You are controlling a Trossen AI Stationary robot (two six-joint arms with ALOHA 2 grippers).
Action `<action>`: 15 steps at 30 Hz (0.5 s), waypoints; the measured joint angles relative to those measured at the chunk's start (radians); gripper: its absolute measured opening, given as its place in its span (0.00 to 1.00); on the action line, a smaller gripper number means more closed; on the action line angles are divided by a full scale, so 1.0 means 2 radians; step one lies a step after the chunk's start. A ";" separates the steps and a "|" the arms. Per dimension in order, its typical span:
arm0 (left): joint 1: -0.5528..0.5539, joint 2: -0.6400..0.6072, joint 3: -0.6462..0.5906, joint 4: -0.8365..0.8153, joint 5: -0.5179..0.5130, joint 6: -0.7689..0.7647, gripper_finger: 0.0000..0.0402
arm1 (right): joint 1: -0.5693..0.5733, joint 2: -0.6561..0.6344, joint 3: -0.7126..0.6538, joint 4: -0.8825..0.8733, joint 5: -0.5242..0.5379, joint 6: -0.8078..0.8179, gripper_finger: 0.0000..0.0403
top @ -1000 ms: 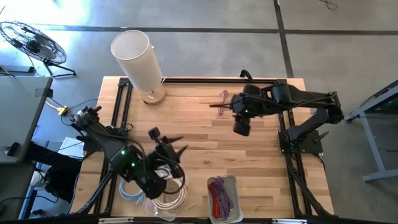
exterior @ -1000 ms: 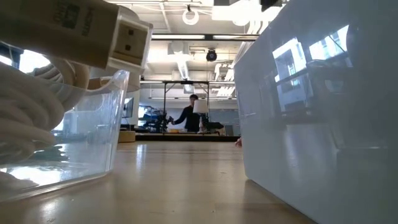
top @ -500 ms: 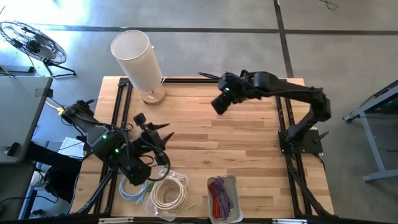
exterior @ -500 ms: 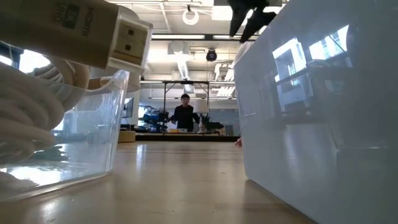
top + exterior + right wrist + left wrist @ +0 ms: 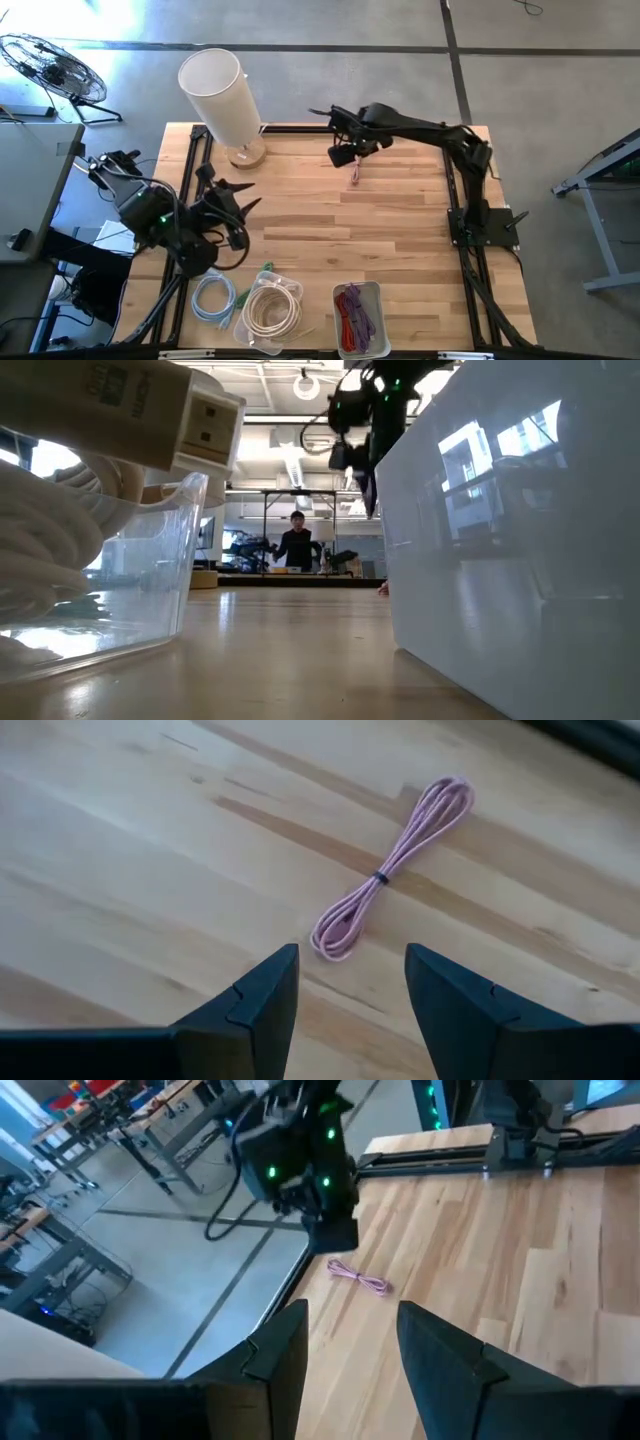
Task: Pick & Place USB Port
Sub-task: Put the pink USB cable into the gray bin
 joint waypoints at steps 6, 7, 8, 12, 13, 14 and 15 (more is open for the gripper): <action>0.000 0.001 0.000 -0.001 0.020 0.000 0.38 | -0.032 0.045 0.000 0.001 -0.027 0.015 0.44; 0.000 0.001 0.000 -0.005 0.025 0.000 0.38 | -0.038 0.050 0.000 0.003 -0.035 0.017 0.44; 0.000 0.001 0.000 -0.009 0.026 0.000 0.38 | -0.042 0.056 0.000 0.003 -0.043 0.017 0.44; 0.000 0.000 -0.010 -0.017 0.027 0.000 0.38 | -0.057 0.070 0.000 -0.003 -0.065 0.018 0.44; 0.000 0.000 -0.014 -0.018 0.027 0.000 0.38 | -0.059 0.072 0.000 -0.007 -0.066 0.019 0.44; 0.000 0.001 -0.018 -0.019 0.027 0.000 0.38 | -0.061 0.073 0.000 -0.011 -0.068 0.025 0.44; 0.000 0.001 -0.022 -0.020 0.026 0.000 0.38 | -0.063 0.075 0.000 -0.014 -0.072 0.029 0.44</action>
